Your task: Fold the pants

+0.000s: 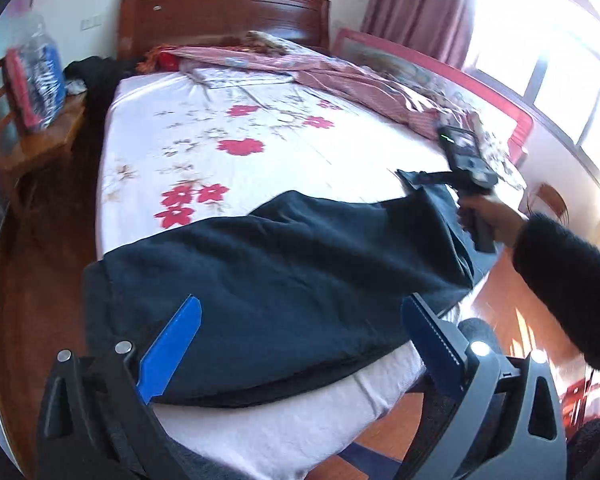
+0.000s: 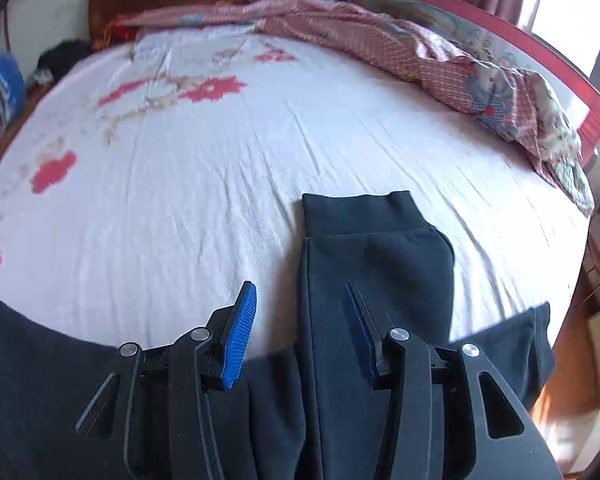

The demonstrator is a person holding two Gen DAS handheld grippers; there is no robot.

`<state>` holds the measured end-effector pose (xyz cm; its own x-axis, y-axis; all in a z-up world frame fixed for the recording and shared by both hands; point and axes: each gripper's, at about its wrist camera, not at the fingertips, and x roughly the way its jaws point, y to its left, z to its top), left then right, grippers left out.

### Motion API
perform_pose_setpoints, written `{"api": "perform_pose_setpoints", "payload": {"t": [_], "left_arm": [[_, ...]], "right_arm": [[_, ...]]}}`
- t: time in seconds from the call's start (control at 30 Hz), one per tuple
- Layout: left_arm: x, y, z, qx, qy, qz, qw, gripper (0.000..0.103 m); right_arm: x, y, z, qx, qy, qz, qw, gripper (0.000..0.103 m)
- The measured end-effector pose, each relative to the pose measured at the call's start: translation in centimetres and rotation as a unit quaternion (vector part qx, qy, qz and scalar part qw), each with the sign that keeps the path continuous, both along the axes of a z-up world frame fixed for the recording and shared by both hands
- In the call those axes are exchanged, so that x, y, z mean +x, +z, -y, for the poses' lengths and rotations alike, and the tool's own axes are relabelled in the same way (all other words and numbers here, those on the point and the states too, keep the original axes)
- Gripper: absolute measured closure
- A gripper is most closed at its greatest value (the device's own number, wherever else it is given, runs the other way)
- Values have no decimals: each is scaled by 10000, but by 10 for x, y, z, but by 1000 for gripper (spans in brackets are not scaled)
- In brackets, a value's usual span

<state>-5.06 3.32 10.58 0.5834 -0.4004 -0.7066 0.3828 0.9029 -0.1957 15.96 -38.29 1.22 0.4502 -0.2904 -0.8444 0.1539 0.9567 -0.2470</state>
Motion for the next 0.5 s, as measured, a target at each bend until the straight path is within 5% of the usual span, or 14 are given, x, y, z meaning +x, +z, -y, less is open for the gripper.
{"api": "perform_pose_setpoints", "payload": {"t": [0.13,0.2,0.27,0.37,0.43,0.5], "left_arm": [[0,-3,25,407,-292,26,9987,2],[3,-2,15,276,-138,-102,9995,2],[14,-7,4,156,88,-341,9993,2],[25,-27,1,70,294,-671,9973,2],[29,-34,1,60,329,-785,9964,2],[31,-38,6,88,290,-812,9962,2]], "right_arm": [[22,-29,1,-450,54,-436,9980,58],[24,-27,18,98,-241,-328,9991,59],[21,-20,37,672,-555,-141,9961,85],[8,-9,63,1512,-831,165,9849,97],[-9,12,84,2097,-1087,660,9695,97],[-38,38,113,2777,-1348,1352,9415,97]]}}
